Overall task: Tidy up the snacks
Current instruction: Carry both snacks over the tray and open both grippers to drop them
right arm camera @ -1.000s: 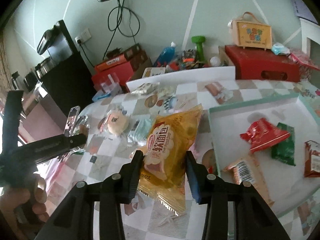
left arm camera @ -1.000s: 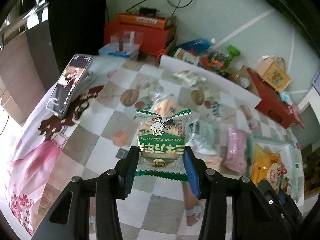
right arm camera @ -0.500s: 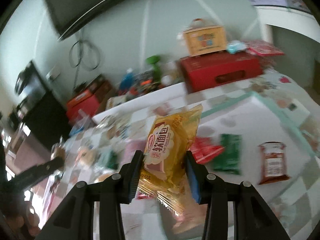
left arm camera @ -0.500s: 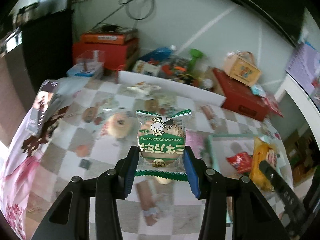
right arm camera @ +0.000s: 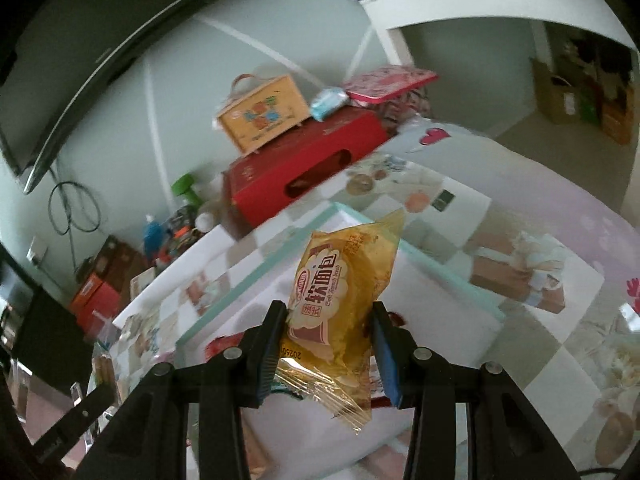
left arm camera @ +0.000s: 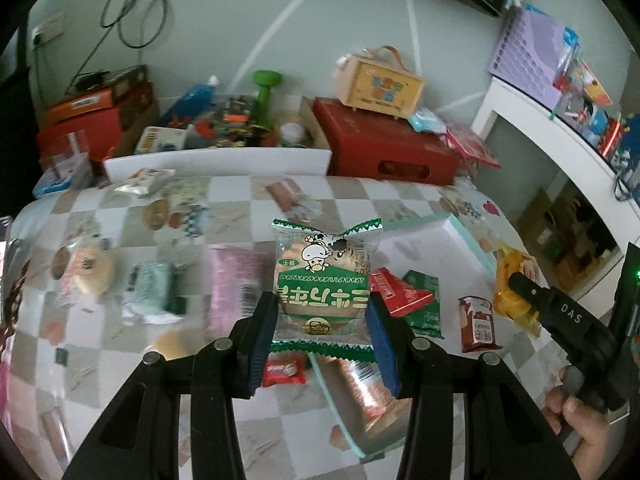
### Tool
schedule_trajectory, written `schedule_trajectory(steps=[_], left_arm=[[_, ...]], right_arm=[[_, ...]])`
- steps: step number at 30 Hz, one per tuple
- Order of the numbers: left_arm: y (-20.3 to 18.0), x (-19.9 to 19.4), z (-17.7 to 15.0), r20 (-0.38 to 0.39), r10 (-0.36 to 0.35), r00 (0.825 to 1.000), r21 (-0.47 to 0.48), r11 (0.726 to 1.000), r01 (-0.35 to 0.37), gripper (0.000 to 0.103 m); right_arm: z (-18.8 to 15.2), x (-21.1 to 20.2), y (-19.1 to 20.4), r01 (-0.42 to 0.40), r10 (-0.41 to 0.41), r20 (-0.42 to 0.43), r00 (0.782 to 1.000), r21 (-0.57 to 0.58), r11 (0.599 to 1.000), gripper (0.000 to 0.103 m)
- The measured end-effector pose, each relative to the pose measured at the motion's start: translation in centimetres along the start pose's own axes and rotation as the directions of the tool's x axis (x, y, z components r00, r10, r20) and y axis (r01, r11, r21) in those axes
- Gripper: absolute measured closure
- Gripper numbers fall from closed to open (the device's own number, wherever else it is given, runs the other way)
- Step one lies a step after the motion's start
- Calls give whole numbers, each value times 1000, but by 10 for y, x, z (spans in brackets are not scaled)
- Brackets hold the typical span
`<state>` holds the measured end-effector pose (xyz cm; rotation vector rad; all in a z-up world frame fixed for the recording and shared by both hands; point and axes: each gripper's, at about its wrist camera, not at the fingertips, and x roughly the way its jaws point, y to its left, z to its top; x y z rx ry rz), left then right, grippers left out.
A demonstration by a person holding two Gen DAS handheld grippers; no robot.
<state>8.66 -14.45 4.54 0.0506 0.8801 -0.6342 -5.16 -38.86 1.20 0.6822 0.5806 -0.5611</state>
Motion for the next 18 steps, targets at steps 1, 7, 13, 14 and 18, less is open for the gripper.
schedule_trajectory(steps=[1, 7, 13, 14, 18], left_arm=[[-4, 7, 1, -3, -2, 1000, 10, 1000, 2, 56], [-23, 43, 0, -26, -7, 1000, 73, 997, 9, 56], [-30, 69, -4, -53, 7, 999, 103, 995, -1, 56], [-30, 71, -3, -55, 8, 998, 100, 995, -3, 56], [-30, 78, 1, -55, 13, 998, 91, 996, -8, 56]], right_arm=[[1, 4, -4, 5, -5, -4, 1000, 5, 1000, 58], [0, 27, -6, -1, 1, -25, 1000, -3, 1000, 58], [0, 40, -1, -12, 11, -33, 999, -45, 999, 58], [0, 41, 0, -13, 12, -33, 999, -50, 999, 58], [1, 42, 4, -12, 10, -37, 999, -69, 998, 56]])
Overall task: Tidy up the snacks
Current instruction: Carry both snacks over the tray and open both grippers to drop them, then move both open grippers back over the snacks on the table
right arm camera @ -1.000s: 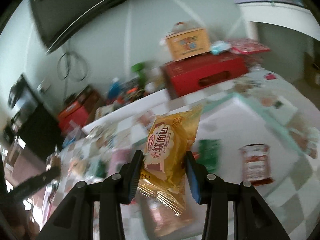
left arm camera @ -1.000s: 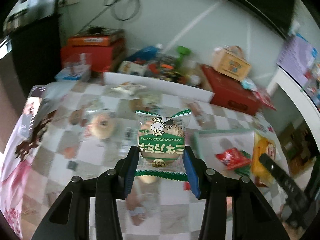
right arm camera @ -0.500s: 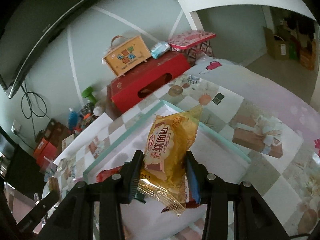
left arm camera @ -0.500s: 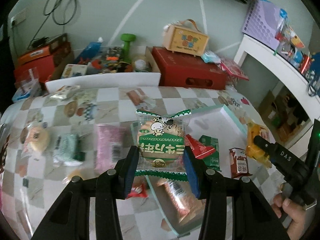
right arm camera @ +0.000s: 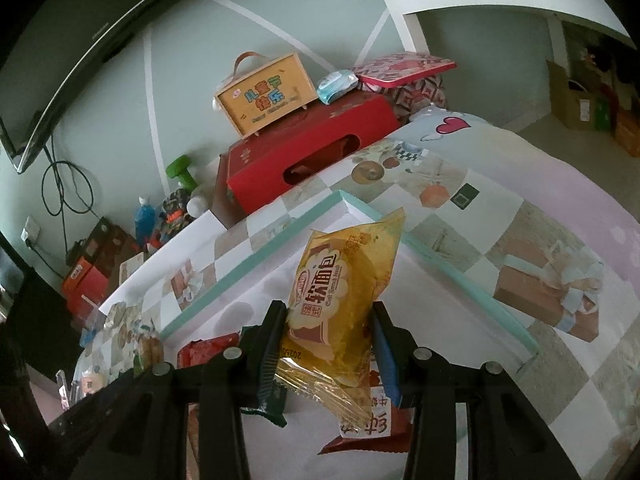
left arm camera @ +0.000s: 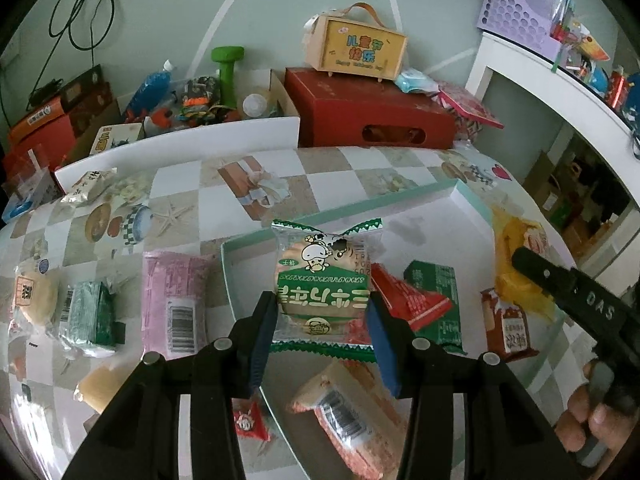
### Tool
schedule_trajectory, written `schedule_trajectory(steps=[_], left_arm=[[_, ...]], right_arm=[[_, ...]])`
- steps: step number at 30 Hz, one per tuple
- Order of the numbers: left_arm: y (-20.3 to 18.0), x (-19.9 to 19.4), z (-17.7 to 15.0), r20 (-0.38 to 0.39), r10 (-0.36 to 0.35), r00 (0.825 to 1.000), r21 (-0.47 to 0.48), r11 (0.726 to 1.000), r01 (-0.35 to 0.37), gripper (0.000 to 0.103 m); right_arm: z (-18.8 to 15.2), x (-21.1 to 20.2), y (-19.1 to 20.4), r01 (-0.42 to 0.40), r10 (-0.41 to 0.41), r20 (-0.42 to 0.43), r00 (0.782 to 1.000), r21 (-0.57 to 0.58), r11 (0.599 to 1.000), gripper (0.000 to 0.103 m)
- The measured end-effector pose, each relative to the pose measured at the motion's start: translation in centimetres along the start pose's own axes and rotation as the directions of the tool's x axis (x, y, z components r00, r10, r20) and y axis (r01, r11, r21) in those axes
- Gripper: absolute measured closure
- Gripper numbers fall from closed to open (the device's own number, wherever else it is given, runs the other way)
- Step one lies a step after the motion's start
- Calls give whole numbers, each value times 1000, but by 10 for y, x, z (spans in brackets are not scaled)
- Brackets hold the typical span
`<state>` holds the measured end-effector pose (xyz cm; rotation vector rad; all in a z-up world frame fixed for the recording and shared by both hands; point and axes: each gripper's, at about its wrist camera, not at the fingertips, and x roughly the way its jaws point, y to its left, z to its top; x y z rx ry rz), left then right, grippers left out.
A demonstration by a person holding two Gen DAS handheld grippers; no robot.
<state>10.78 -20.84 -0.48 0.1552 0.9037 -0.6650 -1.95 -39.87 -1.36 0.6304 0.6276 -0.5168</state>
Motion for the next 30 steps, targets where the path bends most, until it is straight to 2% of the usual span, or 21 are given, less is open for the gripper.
schedule_trajectory(steps=[2, 4, 10, 11, 13, 14, 15, 16, 17, 21, 25, 27, 30], left_arm=[[1, -1, 2, 6, 4, 1000, -2, 1000, -4, 51], [1, -4, 2, 10, 10, 1000, -4, 1000, -10, 34], [6, -9, 4, -10, 11, 1000, -38, 999, -11, 33], [8, -11, 4, -13, 11, 1000, -45, 999, -11, 32], [10, -14, 4, -14, 10, 1000, -54, 998, -11, 29], [11, -16, 4, -15, 11, 1000, -59, 998, -12, 26], [14, -18, 4, -15, 16, 1000, -69, 998, -17, 15], [16, -19, 3, -11, 21, 1000, -78, 997, -22, 8], [17, -20, 3, -8, 24, 1000, -85, 996, -25, 8], [29, -20, -3, -15, 24, 1000, -133, 991, -26, 8], [36, -19, -11, -22, 42, 999, -160, 986, -45, 6], [39, -19, -16, -27, 44, 999, -169, 984, -47, 0], [44, -21, -22, -25, 38, 999, -189, 981, -42, 0]], right_arm=[[0, 0, 2, 16, -16, 3, 1000, -11, 1000, 56], [0, 0, 5, 16, -16, 1, 1000, -22, 1000, 56], [0, 0, 11, 34, -35, -17, 999, -43, 998, 54], [0, -1, 11, 39, -40, -21, 999, -44, 998, 51], [1, -2, 12, 52, -53, -27, 998, -50, 997, 28], [1, -3, 13, 63, -64, -25, 998, -54, 997, 24], [1, -4, 14, 66, -68, -24, 997, -57, 996, 21], [1, -4, 14, 69, -71, -25, 997, -62, 996, 19], [1, -4, 15, 70, -72, -30, 997, -67, 995, 18], [-1, -2, 17, 82, -85, -38, 996, -81, 993, 0], [-2, -4, 21, 81, -84, -24, 996, -110, 991, 0], [-3, -4, 24, 79, -82, -18, 996, -128, 989, 0], [-4, -7, 29, 72, -73, -1, 997, -152, 986, 0]])
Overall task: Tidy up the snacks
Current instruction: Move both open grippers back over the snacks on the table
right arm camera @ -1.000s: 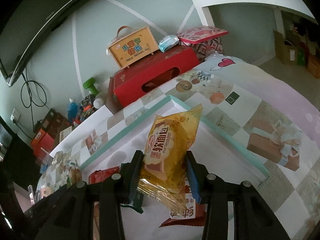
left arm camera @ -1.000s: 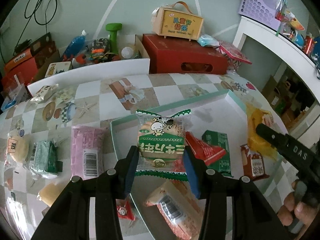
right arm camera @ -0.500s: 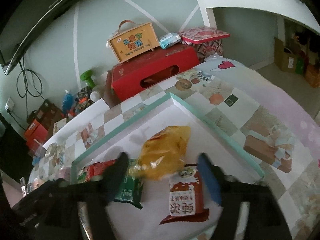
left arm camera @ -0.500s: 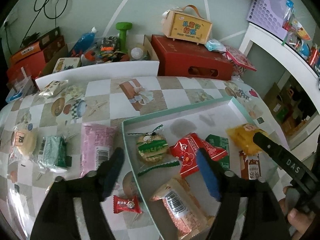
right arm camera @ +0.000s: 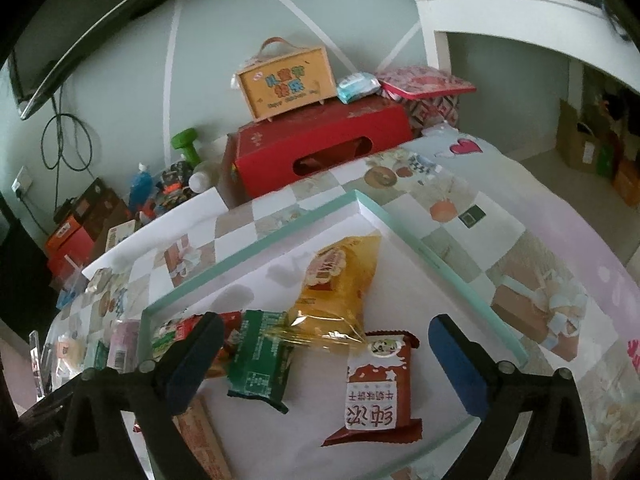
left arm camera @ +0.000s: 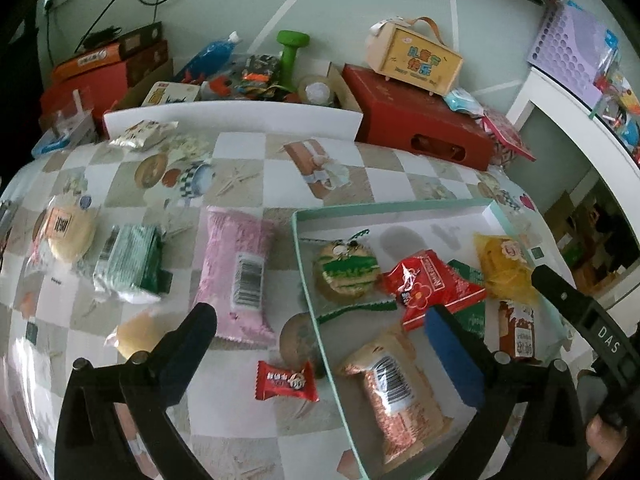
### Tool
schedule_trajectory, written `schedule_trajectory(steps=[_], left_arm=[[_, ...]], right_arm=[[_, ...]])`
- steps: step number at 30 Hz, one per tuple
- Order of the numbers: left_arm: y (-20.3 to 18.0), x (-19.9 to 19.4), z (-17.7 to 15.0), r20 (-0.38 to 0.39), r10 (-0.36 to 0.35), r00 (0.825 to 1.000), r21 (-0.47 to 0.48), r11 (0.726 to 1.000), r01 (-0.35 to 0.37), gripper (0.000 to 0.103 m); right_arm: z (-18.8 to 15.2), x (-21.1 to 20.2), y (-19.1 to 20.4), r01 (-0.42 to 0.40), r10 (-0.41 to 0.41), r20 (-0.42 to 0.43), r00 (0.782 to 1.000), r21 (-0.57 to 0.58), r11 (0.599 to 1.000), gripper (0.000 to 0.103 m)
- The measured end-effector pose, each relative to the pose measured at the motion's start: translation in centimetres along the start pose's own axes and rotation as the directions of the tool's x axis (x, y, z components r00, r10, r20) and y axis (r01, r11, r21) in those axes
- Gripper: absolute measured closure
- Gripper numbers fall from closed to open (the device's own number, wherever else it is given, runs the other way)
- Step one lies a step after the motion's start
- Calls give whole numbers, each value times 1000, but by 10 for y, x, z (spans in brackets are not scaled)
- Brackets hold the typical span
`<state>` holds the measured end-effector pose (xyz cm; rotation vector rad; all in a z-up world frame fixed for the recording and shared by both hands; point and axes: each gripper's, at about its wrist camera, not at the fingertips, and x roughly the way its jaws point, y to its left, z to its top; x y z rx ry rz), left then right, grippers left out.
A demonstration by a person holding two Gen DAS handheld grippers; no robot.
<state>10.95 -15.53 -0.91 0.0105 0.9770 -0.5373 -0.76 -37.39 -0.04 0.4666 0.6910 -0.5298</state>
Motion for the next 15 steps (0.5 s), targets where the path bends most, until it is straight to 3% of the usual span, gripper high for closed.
schedule_trajectory(steps=[6, 15], left_arm=[[11, -10, -3, 23, -6, 1000, -33, 999, 6, 0], [44, -28, 1, 44, 24, 999, -123, 992, -19, 0]], right_arm=[[2, -10, 5, -10, 10, 50, 999, -7, 1000, 0], [3, -11, 15, -57, 57, 27, 998, -9, 998, 0]])
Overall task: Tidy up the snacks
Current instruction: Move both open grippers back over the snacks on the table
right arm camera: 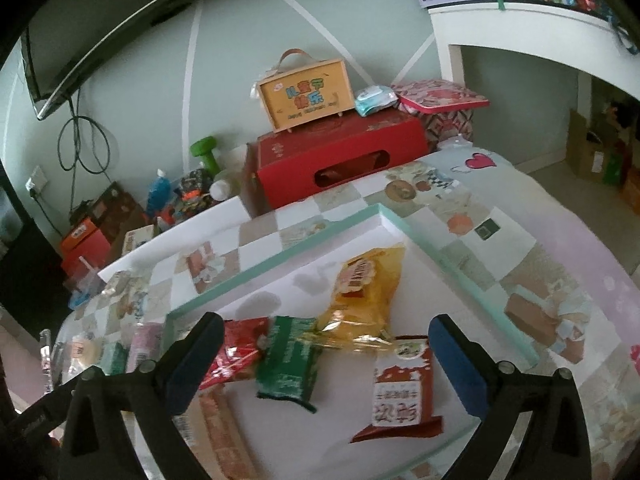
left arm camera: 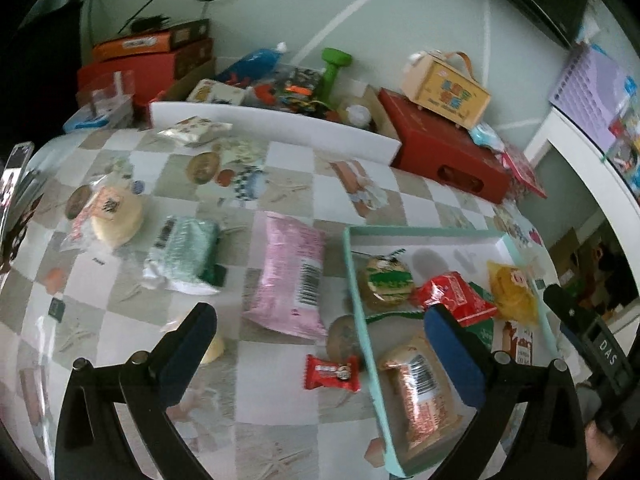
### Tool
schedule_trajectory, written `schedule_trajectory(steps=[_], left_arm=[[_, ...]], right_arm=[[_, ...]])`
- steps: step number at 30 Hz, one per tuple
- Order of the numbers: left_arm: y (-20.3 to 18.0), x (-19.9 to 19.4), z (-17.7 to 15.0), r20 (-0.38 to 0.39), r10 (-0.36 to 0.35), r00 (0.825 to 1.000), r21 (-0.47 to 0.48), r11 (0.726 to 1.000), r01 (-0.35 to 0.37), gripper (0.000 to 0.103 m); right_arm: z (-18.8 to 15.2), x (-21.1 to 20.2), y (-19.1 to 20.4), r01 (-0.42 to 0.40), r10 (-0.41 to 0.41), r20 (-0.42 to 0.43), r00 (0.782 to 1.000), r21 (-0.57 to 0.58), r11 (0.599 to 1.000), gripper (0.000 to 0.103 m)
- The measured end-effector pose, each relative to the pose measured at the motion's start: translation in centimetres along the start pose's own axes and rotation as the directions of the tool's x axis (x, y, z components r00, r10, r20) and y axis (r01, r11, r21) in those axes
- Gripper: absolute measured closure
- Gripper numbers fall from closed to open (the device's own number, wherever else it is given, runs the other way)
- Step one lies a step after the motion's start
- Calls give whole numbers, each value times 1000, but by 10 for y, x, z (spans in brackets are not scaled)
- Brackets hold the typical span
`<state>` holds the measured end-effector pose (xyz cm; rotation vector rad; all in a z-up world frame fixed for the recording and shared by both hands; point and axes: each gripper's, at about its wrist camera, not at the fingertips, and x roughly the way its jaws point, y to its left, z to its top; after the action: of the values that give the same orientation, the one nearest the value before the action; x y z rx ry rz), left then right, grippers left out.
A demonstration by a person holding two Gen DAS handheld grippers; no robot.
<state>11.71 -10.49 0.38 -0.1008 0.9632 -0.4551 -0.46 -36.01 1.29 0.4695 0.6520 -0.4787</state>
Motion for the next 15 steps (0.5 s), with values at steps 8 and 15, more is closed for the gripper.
schedule_trajectory(steps=[8, 15], left_arm=[[42, -24, 8, 54, 67, 996, -82, 995, -63, 0], [84, -50, 12, 115, 140, 983, -161, 980, -120, 0]], right_arm=[[-3, -3, 23, -54, 54, 4, 999, -26, 998, 0], [-12, -5, 67, -147, 146, -15, 989, -104, 984, 0]])
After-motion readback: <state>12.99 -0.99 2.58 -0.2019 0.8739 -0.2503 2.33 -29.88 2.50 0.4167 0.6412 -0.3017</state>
